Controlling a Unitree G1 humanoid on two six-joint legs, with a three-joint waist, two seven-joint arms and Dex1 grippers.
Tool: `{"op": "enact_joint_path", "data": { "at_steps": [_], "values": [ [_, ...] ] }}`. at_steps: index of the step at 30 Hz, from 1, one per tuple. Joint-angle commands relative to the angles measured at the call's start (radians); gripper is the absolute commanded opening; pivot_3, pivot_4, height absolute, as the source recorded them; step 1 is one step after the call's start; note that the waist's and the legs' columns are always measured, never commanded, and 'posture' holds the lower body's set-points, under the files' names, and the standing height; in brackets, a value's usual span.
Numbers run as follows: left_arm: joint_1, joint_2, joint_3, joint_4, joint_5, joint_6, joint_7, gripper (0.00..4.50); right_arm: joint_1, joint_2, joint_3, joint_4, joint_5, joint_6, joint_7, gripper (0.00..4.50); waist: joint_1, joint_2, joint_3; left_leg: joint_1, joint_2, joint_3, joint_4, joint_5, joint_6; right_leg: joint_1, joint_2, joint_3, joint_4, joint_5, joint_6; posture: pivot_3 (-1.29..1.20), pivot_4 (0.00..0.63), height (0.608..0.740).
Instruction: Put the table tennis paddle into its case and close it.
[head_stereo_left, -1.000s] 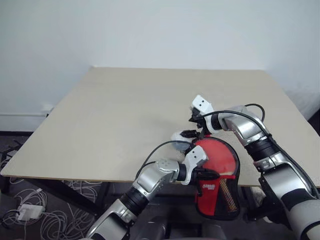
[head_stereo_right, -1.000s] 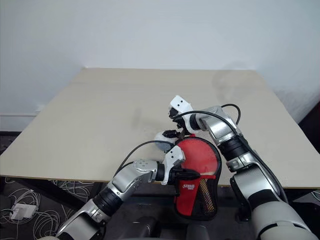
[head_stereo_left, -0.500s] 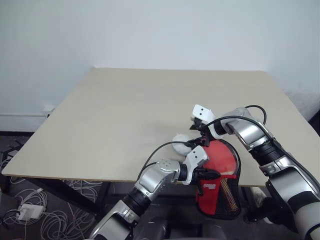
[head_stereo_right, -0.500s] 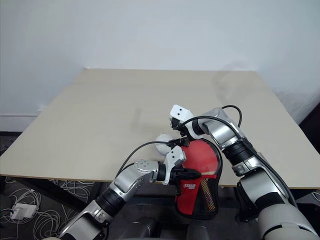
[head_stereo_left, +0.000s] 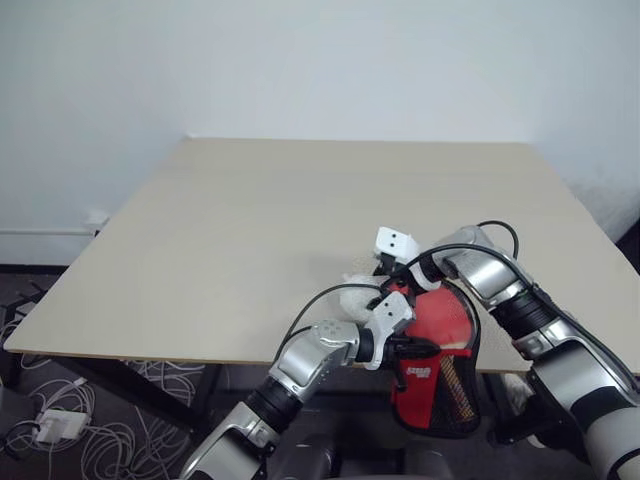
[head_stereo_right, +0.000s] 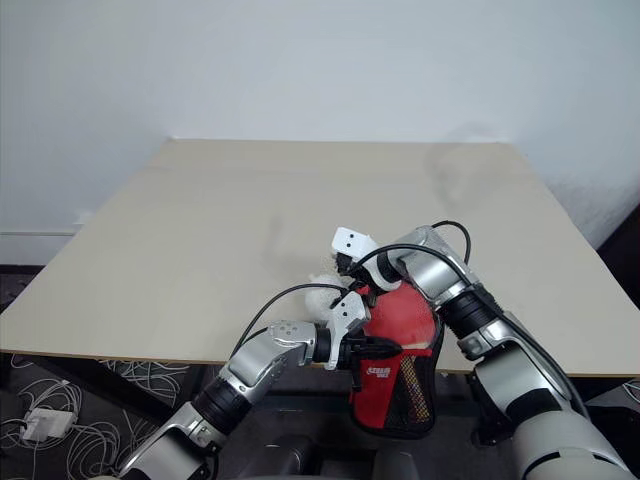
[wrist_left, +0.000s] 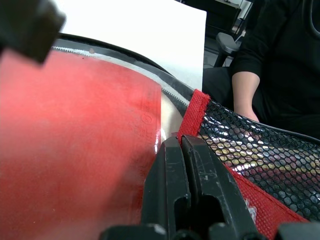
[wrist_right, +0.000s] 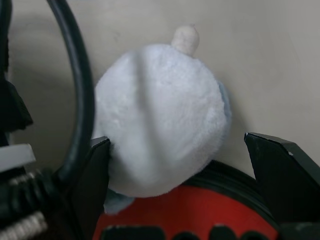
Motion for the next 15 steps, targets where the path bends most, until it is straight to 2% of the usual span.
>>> {"op": "enact_joint_path", "data": {
  "at_steps": [1, 4, 15],
  "values": [
    [0.009, 0.009, 0.013, 0.045, 0.052, 0.009, 0.025, 0.02, -0.007, 0.008, -0.001, 0.009, -0.026, -0.012, -0.013, 4.50, 0.000, 0.000, 0.000, 0.000, 0.000, 0.000, 0.000, 0.000, 0.000, 0.000, 0.000, 0.000, 0.000, 0.000, 0.000, 0.00, 0.000, 0.698],
    [0.010, 0.010, 0.013, 0.045, 0.052, 0.007, 0.025, 0.02, -0.013, 0.019, -0.004, 0.029, -0.034, -0.019, -0.023, 4.50, 0.000, 0.000, 0.000, 0.002, 0.000, 0.000, 0.000, 0.000, 0.000, 0.001, 0.000, 0.000, 0.000, 0.000, 0.000, 0.00, 0.000, 0.698],
    [0.007, 0.006, 0.016, 0.058, 0.070, -0.006, 0.014, 0.00, -0.022, 0.044, -0.033, 0.073, -0.043, -0.026, -0.050, 0.92, 0.000, 0.000, 0.000, 0.006, 0.000, 0.001, -0.003, 0.000, 0.000, 0.004, 0.000, 0.001, 0.000, 0.000, 0.000, 0.00, 0.000, 0.698]
  ]
}}
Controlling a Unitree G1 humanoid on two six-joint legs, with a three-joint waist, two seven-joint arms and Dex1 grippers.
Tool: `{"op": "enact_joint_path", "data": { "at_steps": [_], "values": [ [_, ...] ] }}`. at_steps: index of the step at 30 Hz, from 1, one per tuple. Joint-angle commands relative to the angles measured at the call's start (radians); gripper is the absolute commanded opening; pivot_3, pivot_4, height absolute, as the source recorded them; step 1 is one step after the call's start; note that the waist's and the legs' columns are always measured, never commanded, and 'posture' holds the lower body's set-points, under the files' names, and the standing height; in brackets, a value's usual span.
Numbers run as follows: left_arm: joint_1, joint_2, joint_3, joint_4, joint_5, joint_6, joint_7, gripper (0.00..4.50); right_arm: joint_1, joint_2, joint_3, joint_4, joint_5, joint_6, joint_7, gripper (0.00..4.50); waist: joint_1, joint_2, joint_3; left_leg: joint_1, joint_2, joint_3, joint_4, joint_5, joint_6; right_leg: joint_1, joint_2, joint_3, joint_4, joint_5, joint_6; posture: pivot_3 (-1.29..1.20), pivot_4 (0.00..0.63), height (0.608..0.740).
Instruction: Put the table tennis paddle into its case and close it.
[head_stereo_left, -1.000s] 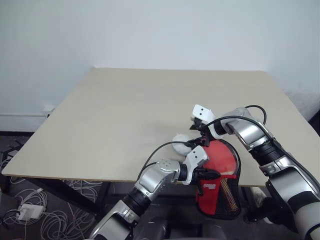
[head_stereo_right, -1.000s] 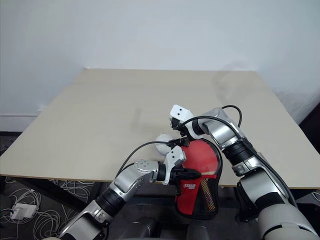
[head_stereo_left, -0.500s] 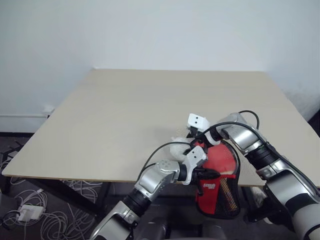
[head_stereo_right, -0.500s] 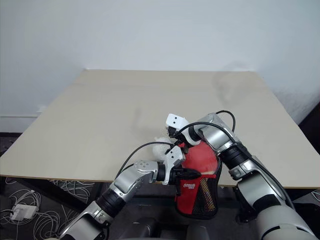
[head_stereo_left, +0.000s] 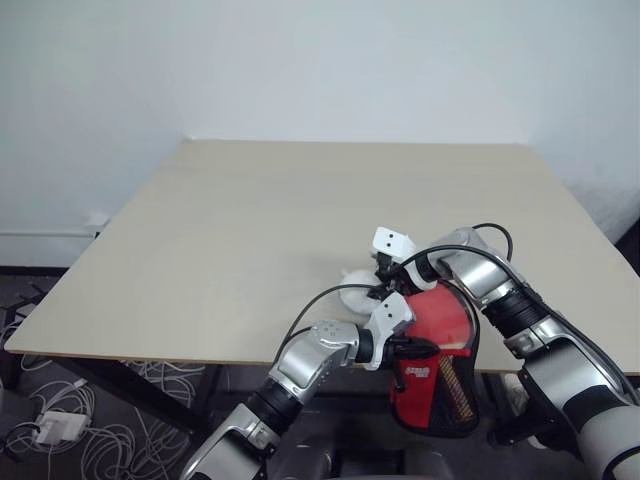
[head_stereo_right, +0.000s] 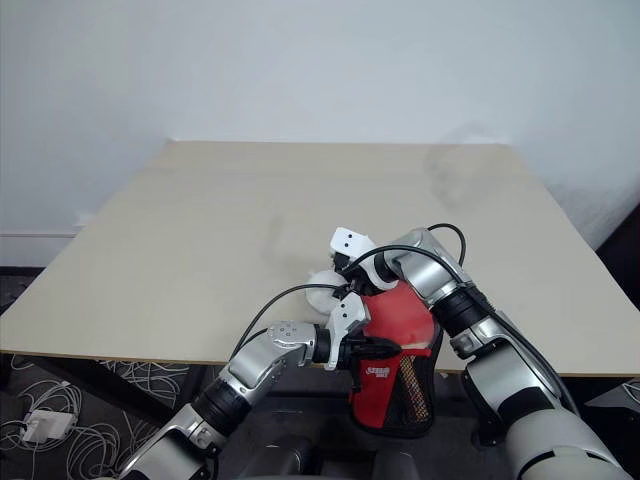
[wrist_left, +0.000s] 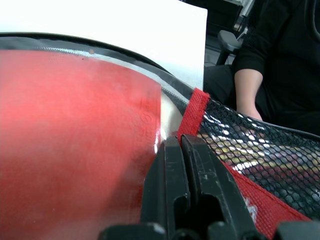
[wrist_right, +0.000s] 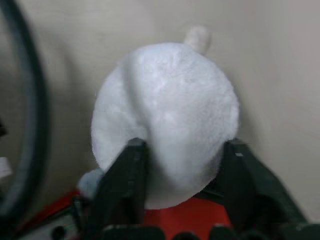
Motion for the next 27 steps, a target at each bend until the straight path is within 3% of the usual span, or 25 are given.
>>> {"op": "enact_joint_path", "data": {
  "at_steps": [1, 3, 16, 27],
  "values": [
    [-0.001, 0.008, 0.015, 0.053, 0.044, 0.014, 0.019, 0.00, -0.013, 0.014, -0.014, -0.002, -0.011, -0.001, -0.012, 0.64, 0.000, 0.000, 0.000, 0.000, 0.000, 0.000, 0.000, 0.000, 0.000, 0.000, 0.000, 0.000, 0.000, 0.000, 0.000, 0.00, 0.000, 0.698],
    [-0.004, 0.005, 0.017, 0.065, 0.050, 0.007, 0.018, 0.00, -0.022, 0.027, -0.031, 0.025, -0.019, 0.001, -0.043, 0.18, 0.000, 0.000, 0.000, 0.000, 0.000, 0.000, 0.000, 0.000, 0.000, 0.000, 0.000, 0.000, 0.000, 0.000, 0.000, 0.00, 0.000, 0.698],
    [-0.027, -0.014, 0.057, 0.144, 0.097, -0.047, 0.070, 0.00, -0.081, 0.135, -0.176, 0.194, -0.015, 0.025, -0.224, 0.18, -0.006, 0.001, -0.001, 0.004, 0.002, 0.000, -0.001, 0.000, 0.000, 0.002, 0.002, 0.000, 0.001, 0.000, 0.000, 0.00, 0.000, 0.698],
    [-0.024, -0.019, 0.071, 0.141, 0.107, -0.052, 0.071, 0.00, -0.147, 0.177, -0.288, 0.254, 0.060, 0.147, -0.242, 0.18, -0.006, 0.002, -0.001, 0.004, 0.002, 0.000, -0.001, 0.000, 0.000, 0.001, 0.002, 0.001, 0.002, 0.000, 0.000, 0.00, 0.000, 0.698]
  ]
}}
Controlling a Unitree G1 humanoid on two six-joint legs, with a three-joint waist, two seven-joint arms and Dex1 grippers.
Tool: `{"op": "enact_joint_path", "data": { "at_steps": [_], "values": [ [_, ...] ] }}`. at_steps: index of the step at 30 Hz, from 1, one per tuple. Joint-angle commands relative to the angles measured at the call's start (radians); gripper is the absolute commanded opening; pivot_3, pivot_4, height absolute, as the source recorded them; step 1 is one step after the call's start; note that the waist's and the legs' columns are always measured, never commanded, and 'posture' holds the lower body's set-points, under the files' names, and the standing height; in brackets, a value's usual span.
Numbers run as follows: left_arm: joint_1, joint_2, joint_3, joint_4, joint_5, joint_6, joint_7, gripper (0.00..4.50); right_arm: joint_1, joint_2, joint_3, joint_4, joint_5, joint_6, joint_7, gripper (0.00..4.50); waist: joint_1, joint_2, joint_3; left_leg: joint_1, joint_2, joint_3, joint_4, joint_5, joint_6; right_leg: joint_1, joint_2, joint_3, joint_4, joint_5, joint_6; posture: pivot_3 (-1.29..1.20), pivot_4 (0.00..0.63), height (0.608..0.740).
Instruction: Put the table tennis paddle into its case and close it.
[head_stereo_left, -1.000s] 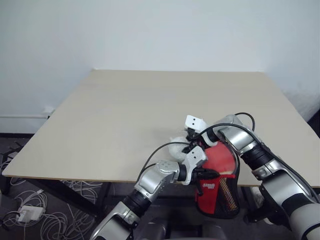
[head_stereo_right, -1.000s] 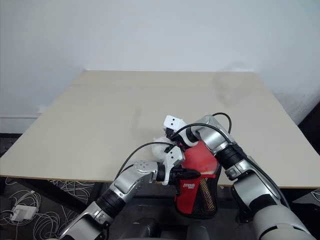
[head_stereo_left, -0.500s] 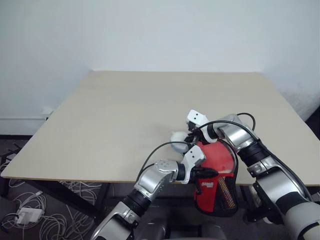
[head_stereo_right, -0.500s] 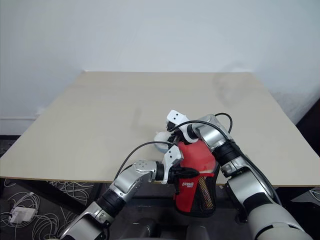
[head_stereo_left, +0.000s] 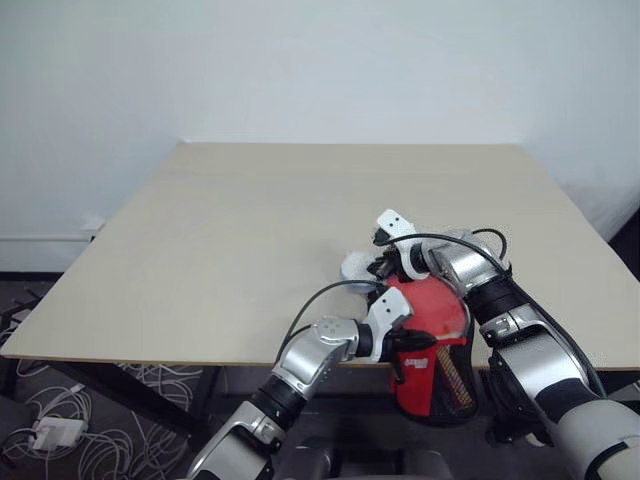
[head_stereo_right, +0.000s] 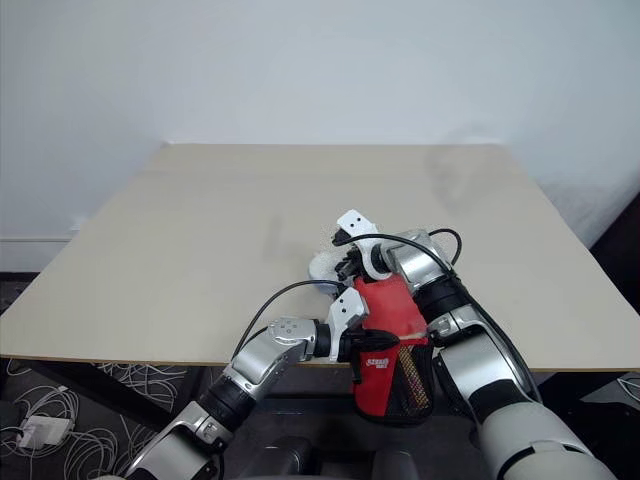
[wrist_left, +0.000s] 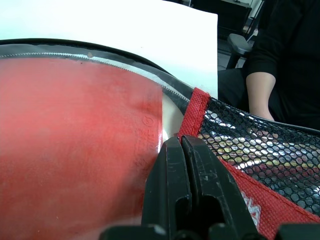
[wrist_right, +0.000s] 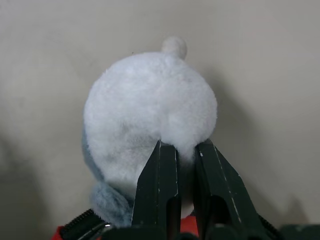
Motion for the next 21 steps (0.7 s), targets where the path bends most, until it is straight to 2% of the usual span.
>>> {"op": "enact_joint_path", "data": {
  "at_steps": [1, 5, 11, 16, 21],
  "values": [
    [-0.008, 0.015, 0.028, 0.063, 0.062, 0.019, 0.066, 0.00, -0.081, 0.015, -0.083, 0.014, 0.055, 0.046, -0.018, 0.18, 0.000, 0.000, 0.000, 0.000, 0.000, 0.000, 0.000, 0.000, 0.000, 0.000, 0.000, 0.000, 0.000, 0.000, 0.000, 0.00, 0.000, 0.698],
    [-0.006, 0.014, 0.027, 0.065, 0.061, 0.020, 0.064, 0.00, -0.146, 0.038, -0.170, 0.095, 0.097, 0.076, -0.070, 0.18, -0.001, 0.000, 0.000, 0.000, 0.000, 0.000, 0.000, 0.000, 0.000, 0.000, 0.000, 0.000, 0.000, 0.000, 0.000, 0.00, 0.000, 0.698],
    [-0.007, 0.013, 0.026, 0.069, 0.061, 0.022, 0.061, 0.00, -0.238, 0.049, -0.288, 0.311, 0.099, 0.002, -0.256, 0.18, -0.004, 0.001, 0.000, 0.000, 0.000, 0.000, -0.001, 0.000, 0.000, -0.001, 0.000, 0.001, 0.001, 0.000, 0.000, 0.00, 0.000, 0.698],
    [-0.002, 0.014, 0.028, 0.067, 0.061, 0.025, 0.059, 0.00, -0.258, 0.030, -0.343, 0.436, 0.084, -0.075, -0.398, 0.18, -0.017, 0.002, 0.000, -0.001, -0.001, 0.000, -0.001, 0.000, 0.000, -0.001, 0.000, 0.001, 0.001, 0.000, 0.000, 0.00, 0.000, 0.698],
    [-0.006, 0.015, 0.032, 0.077, 0.062, 0.025, 0.059, 0.00, -0.265, -0.007, -0.362, 0.481, 0.072, -0.115, -0.447, 0.18, -0.018, 0.003, 0.000, -0.001, -0.001, -0.001, -0.001, 0.000, 0.000, -0.001, 0.000, 0.001, 0.001, 0.000, 0.000, 0.00, 0.000, 0.698]
  ]
}}
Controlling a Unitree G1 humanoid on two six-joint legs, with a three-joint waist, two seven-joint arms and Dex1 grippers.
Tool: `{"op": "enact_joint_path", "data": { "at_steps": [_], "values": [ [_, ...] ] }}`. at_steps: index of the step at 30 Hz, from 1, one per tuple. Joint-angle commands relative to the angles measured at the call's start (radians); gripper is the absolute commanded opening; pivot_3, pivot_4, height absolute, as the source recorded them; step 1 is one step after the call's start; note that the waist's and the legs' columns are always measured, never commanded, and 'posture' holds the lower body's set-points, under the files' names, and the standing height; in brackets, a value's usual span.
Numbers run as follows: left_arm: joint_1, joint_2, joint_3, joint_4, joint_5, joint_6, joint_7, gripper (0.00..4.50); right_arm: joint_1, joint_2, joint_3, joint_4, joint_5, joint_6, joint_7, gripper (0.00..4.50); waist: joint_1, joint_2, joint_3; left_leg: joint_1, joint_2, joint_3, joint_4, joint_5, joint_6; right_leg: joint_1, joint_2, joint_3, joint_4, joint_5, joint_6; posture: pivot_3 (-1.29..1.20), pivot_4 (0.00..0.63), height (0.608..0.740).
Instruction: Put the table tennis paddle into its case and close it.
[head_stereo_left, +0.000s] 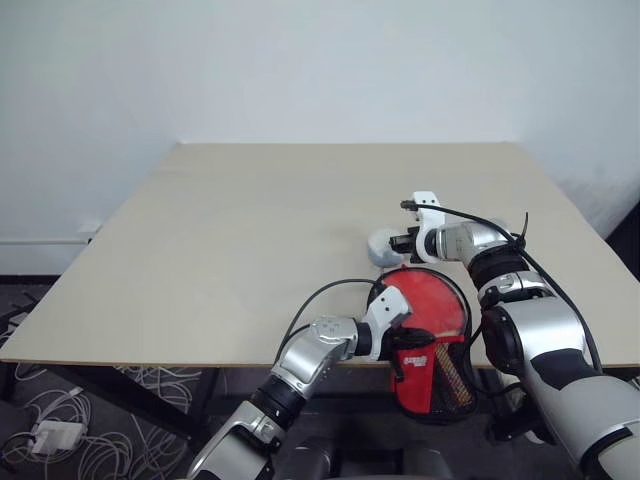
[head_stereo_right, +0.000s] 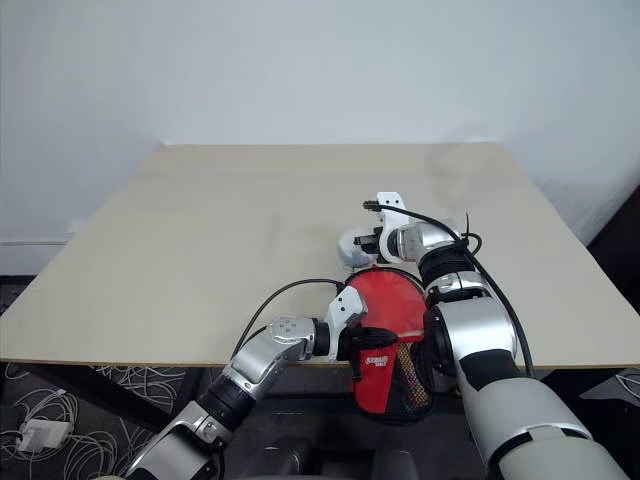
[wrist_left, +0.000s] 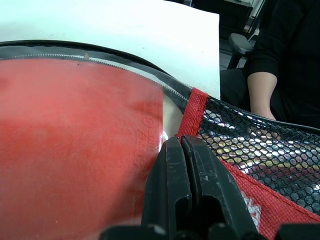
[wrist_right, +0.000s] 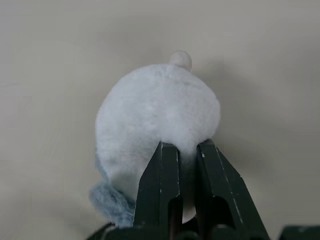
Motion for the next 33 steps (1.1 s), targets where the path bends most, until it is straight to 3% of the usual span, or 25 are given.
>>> {"op": "enact_joint_path", "data": {
  "at_steps": [1, 14, 22, 33],
  "values": [
    [-0.007, 0.016, 0.024, 0.079, 0.059, 0.025, 0.057, 0.00, -0.065, -0.051, -0.023, -0.014, -0.010, -0.055, -0.044, 0.18, 0.000, 0.000, 0.000, 0.000, 0.000, 0.000, 0.000, 0.000, 0.000, 0.000, 0.000, 0.000, 0.000, 0.000, 0.000, 0.00, 0.000, 0.698],
    [-0.039, 0.011, 0.050, 0.135, 0.063, 0.015, 0.080, 0.00, -0.004, -0.214, 0.017, -0.122, -0.021, 0.023, 0.075, 0.18, 0.000, 0.001, 0.000, -0.001, -0.001, 0.000, 0.000, 0.000, 0.000, 0.000, -0.001, 0.000, 0.000, 0.000, 0.000, 0.00, 0.000, 0.698],
    [-0.074, 0.013, 0.072, 0.180, 0.057, 0.007, 0.083, 0.00, 0.183, -0.379, 0.087, -0.464, 0.004, 0.180, 0.274, 0.18, 0.001, 0.000, 0.000, -0.005, -0.001, 0.001, 0.001, 0.000, 0.000, -0.001, -0.003, -0.002, -0.001, 0.000, 0.000, 0.00, 0.000, 0.698],
    [-0.119, 0.015, 0.085, 0.237, 0.048, -0.005, 0.077, 0.00, 0.410, -0.546, 0.087, -0.770, 0.061, 0.264, 0.397, 0.18, 0.002, -0.001, 0.001, -0.008, 0.001, 0.004, 0.001, 0.000, 0.000, -0.002, -0.005, -0.005, -0.002, -0.001, -0.002, 0.00, 0.000, 0.698]
  ]
}}
